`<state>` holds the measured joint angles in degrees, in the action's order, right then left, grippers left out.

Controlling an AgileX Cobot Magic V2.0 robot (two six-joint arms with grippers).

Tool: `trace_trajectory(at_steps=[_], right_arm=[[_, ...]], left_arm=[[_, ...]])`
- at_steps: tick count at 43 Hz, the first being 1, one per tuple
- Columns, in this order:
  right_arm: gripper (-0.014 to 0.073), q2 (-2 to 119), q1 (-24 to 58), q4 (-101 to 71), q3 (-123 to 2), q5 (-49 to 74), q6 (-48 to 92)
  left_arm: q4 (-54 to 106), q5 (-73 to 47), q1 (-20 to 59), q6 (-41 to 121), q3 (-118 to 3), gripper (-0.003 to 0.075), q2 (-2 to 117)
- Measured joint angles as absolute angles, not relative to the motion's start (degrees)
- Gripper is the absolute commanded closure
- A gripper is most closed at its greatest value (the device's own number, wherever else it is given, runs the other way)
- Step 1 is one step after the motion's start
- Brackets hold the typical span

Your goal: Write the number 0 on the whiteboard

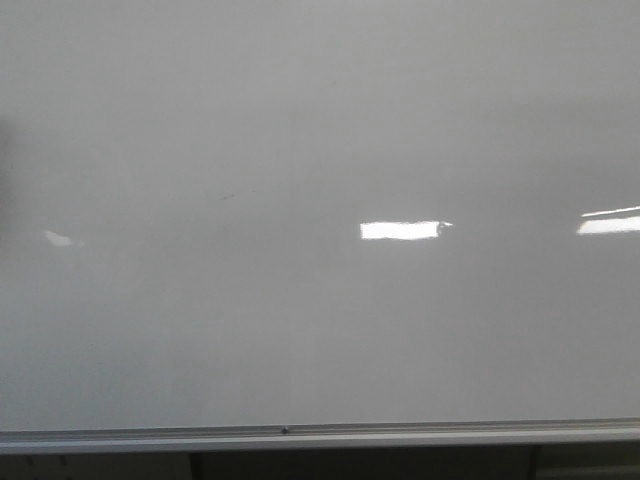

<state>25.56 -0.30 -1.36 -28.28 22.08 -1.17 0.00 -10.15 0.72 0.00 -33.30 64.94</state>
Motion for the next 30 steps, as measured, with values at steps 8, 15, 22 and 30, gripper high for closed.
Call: trace_trajectory(at_steps=[8, 15, 22, 30], right_arm=[[0.0074, 25.6, -0.3, -1.4, -28.3, 21.9, -1.2], [0.0074, 25.6, -0.3, -1.4, -28.3, 21.8, -1.2], [0.0074, 25.6, -0.3, -1.4, -28.3, 21.8, -1.2], [0.0074, 25.6, -0.3, -1.4, -28.3, 21.8, -1.2]], left_arm=[[0.0, -8.1, 1.1, 0.0, -36.3, 0.0079, 76.4], [0.0, -1.8, 1.1, 0.0, -37.2, 0.0079, 82.5], [0.0, 3.6, 1.1, 0.0, -37.3, 0.008, 87.4], [0.0, 8.0, 1.1, 0.0, -37.8, 0.008, 91.4]])
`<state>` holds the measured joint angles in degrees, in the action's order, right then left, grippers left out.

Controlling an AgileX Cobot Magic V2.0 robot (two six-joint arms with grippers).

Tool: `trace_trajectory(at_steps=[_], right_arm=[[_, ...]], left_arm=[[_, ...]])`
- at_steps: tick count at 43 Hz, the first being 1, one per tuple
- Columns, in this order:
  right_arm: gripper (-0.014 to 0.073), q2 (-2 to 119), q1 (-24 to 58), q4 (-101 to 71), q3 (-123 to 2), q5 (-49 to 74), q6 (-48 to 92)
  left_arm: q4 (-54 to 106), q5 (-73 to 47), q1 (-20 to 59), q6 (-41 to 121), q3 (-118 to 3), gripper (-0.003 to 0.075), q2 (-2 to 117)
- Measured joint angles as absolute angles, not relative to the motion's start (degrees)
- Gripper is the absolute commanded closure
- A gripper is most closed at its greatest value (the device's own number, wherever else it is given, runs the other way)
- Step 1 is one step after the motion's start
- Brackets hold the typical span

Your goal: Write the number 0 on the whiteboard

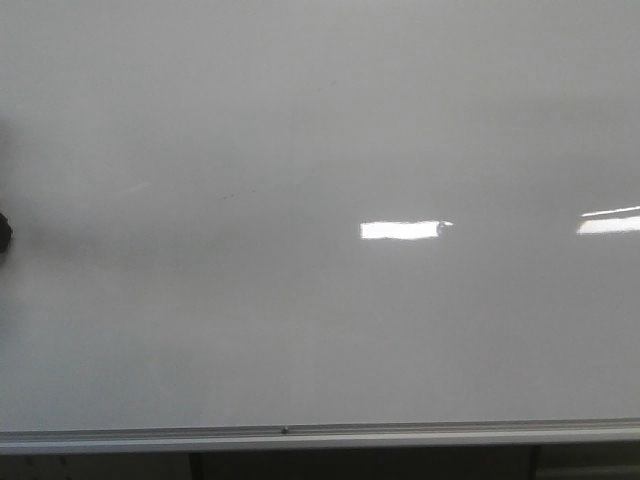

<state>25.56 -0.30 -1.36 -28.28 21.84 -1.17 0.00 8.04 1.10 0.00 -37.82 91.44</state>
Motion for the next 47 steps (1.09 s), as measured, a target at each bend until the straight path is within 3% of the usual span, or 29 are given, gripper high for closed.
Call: trace_trajectory(at_steps=[15, 20, 29, 35, 47], right_arm=[[0.0074, 25.6, -0.3, -1.4, -28.3, 21.8, -1.2], [0.0074, 25.6, -0.3, -1.4, -28.3, 21.8, -1.2], [0.0074, 25.6, -0.3, -1.4, -28.3, 21.8, -1.2], [0.0074, 25.6, -0.3, -1.4, -28.3, 21.8, -1.2], [0.0074, 25.6, -0.3, -1.4, -28.3, 21.8, -1.2]], left_arm=[[0.7, 6.8, 1.1, 0.0, -41.1, 0.0103, 94.7], [0.7, 6.6, 1.1, 0.0, -41.5, 0.022, 94.9], [0.6, 5.8, 1.1, 0.0, -41.6, 0.0569, 94.9], [0.6, 5.0, 1.1, 0.0, -41.6, 0.0742, 95.0], [0.6, 0.0, 1.1, 0.0, -42.4, 0.0739, 93.4]])
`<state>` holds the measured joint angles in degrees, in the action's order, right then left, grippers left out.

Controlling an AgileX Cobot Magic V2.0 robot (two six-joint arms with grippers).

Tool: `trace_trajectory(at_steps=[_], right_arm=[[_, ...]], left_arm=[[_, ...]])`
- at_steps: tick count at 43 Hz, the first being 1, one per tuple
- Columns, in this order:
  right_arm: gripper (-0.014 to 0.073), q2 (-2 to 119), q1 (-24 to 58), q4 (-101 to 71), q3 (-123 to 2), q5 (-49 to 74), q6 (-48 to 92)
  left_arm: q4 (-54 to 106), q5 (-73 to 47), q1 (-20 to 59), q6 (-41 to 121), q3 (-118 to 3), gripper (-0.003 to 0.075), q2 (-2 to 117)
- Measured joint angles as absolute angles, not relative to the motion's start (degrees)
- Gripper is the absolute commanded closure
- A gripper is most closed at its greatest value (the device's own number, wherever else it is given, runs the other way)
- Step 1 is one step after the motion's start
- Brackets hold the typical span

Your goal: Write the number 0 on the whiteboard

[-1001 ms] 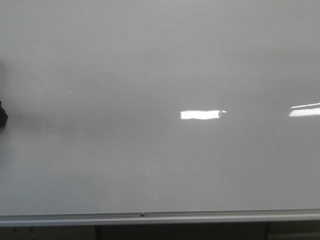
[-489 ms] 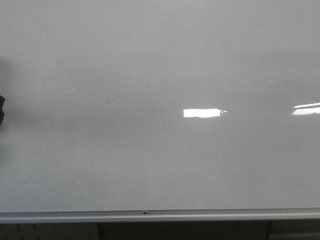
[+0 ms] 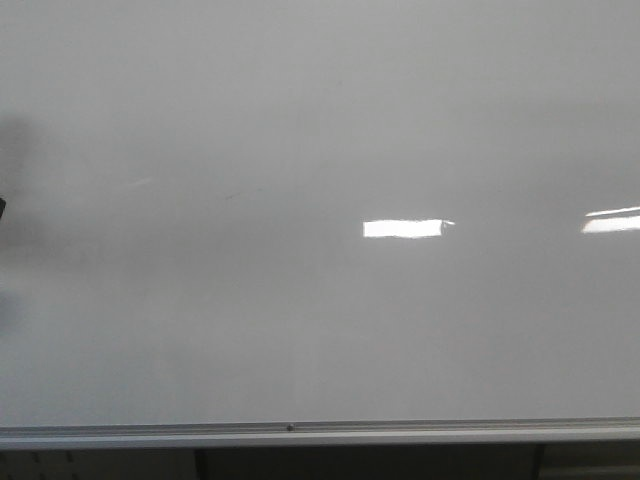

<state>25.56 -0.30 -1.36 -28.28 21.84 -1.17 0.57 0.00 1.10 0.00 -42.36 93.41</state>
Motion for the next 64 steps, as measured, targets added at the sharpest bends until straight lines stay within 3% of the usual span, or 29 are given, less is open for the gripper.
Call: trace_trajectory(at_steps=[8, 16, 29, 40, 48, 58, 64], right_arm=[[0.0074, 26.8, -0.3, -1.4, -29.3, 25.5, -1.2], [0.0074, 33.7, -0.3, -2.7, -34.4, 33.0, -1.2], [0.0074, 47.9, 4.2, -11.3, -46.8, 43.4, 8.6], [0.0074, 57.7, 5.6, -31.3, -56.0, 58.2, 27.8], [0.0074, 63.8, 5.7, -49.5, -58.3, 68.4, 41.9], [0.0046, 71.1, 6.9, -61.0, -59.0, 69.6, 48.4], [0.0009, 74.7, 11.7, -61.4, -59.0, 69.5, 48.7]], left_arm=[[-0.5, -11.0, 4.7, 0.0, -42.4, 0.0739, 85.6], [0.0, -22.0, 13.9, 3.6, -43.8, 0.0738, 77.7], [17.3, -39.5, 27.1, 26.3, -49.6, 0.0738, 76.6], [36.5, -56.5, 28.5, 49.7, -51.9, 0.0739, 76.6], [43.4, -63.4, 28.5, 56.7, -52.2, 0.0739, 76.6], [45.9, -64.9, 28.5, 58.2, -52.2, 0.0739, 76.6], [46.0, -64.9, 28.5, 58.2, -52.2, 0.0739, 76.6]])
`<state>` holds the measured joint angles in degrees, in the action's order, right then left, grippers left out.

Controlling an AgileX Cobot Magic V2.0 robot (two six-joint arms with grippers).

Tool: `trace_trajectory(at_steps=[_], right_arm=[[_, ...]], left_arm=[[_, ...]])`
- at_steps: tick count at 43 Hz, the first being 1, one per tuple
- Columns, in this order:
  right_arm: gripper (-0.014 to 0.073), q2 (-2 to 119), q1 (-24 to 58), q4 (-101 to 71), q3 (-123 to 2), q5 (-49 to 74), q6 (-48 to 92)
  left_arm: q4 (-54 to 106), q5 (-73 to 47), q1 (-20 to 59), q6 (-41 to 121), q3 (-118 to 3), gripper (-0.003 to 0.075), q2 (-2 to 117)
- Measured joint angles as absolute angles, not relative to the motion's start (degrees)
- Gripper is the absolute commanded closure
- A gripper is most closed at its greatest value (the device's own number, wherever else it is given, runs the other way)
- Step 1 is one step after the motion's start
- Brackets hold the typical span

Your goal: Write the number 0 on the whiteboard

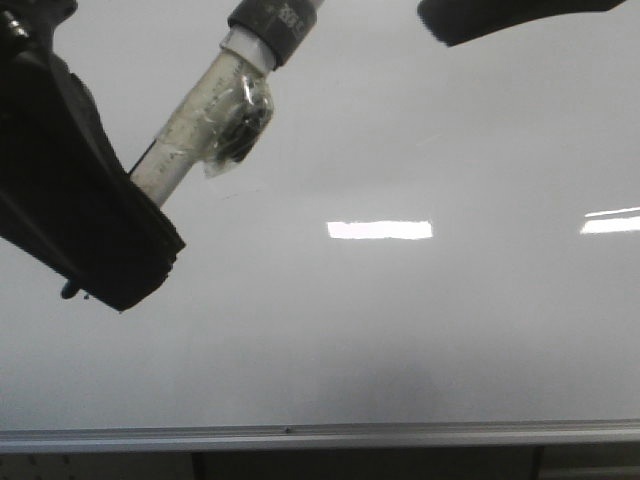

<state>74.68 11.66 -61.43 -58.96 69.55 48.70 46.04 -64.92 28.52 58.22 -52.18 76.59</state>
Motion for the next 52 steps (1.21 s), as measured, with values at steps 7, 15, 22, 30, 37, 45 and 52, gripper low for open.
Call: trace_trajectory(at_steps=[7, 15, 22, 30, 37, 45, 52], right_arm=[[0.0009, 77.6, 16.5, -63.3, -59.0, 69.5, 50.0], [0.0011, 80.3, 20.1, -66.0, -59.0, 69.2, 50.9], [0.0013, 82.2, 22.8, -66.7, -59.0, 66.7, 51.9], [0.0014, 82.5, 23.9, -68.0, -59.0, 62.9, 53.6], [0.007, 82.6, 23.9, -68.5, -59.0, 61.6, 53.8], [0.0318, 82.6, 23.9, -68.6, -59.0, 62.2, 53.8], [0.0575, 82.9, 23.9, -68.6, -59.0, 64.2, 53.8]], left_arm=[[46.0, -64.9, 28.5, 58.2, -52.2, 0.0739, 76.6], [46.0, -64.9, 28.5, 58.2, -52.2, 0.0739, 76.6], [46.0, -64.9, 28.5, 58.2, -52.2, 0.0739, 76.6], [46.0, -64.9, 28.5, 58.2, -52.2, 0.0739, 76.6], [46.0, -65.0, 28.5, 58.2, -52.2, 0.0739, 76.6], [46.0, -65.1, 28.5, 58.2, -52.2, 0.0739, 76.6], [46.0, -65.4, 28.5, 58.3, -52.2, 0.0739, 76.6]])
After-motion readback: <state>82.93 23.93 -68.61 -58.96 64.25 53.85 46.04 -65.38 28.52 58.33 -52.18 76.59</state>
